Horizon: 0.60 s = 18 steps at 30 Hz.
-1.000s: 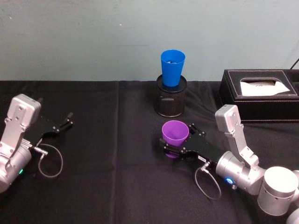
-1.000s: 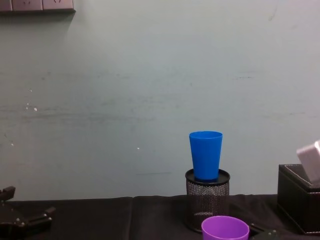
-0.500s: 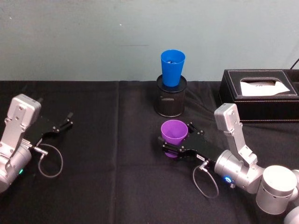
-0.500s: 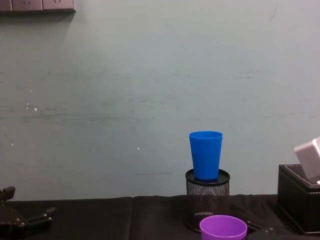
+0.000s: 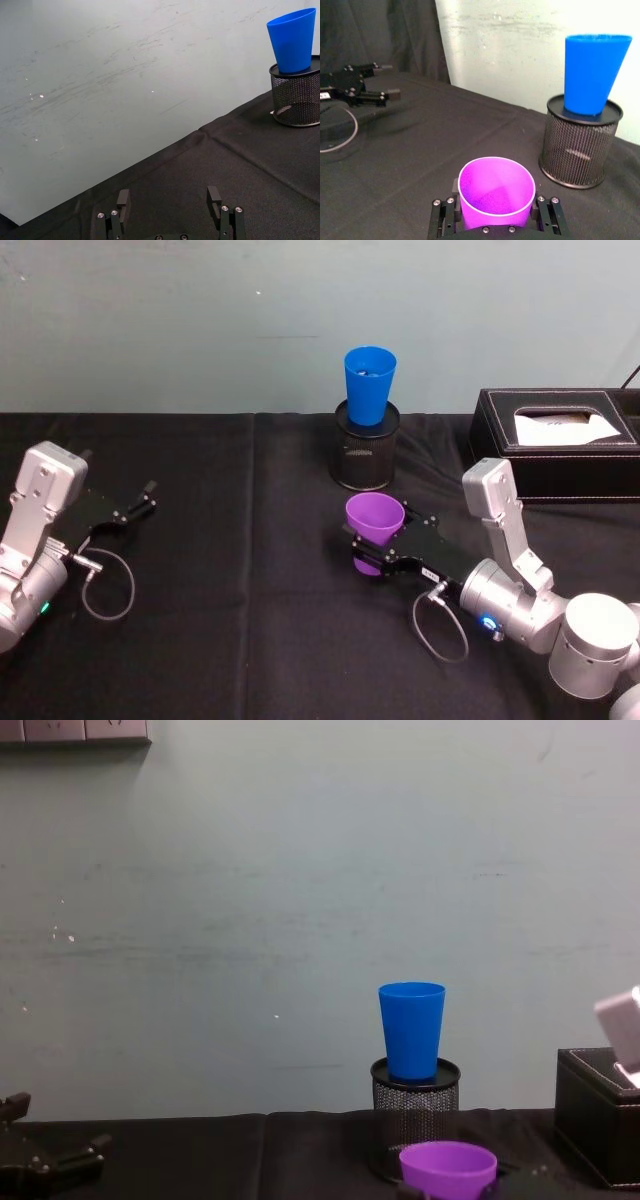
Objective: Pick up one cup with a gripper and tap it against the other cup.
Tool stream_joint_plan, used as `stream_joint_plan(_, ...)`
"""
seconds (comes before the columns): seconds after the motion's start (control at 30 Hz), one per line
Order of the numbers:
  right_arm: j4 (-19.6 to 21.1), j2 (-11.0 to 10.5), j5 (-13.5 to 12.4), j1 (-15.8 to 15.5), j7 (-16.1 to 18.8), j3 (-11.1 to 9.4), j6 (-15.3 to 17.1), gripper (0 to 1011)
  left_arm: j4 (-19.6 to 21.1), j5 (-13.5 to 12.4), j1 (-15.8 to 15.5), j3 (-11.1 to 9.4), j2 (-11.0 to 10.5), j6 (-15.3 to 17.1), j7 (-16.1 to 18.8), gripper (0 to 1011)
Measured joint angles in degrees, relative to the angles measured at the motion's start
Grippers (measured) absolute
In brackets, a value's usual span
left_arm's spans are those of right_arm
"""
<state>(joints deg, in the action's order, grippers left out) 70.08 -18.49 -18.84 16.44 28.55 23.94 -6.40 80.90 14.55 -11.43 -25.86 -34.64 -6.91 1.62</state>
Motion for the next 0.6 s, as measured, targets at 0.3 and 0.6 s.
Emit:
stream_joint_plan(0.3, 8.7, -2.2, -1.6, -3.3, -0.1, -1.9, 0.8, 731, 0.0, 0.0, 0.0, 0.0, 0.0, 0.0, 0.0, 1000)
stream_joint_plan(0.6, 17.6, -5.1, -4.0, -6.6, -0.9, -4.0, 2.3, 731, 0.0, 0.0, 0.0, 0.0, 0.0, 0.0, 0.0, 1000)
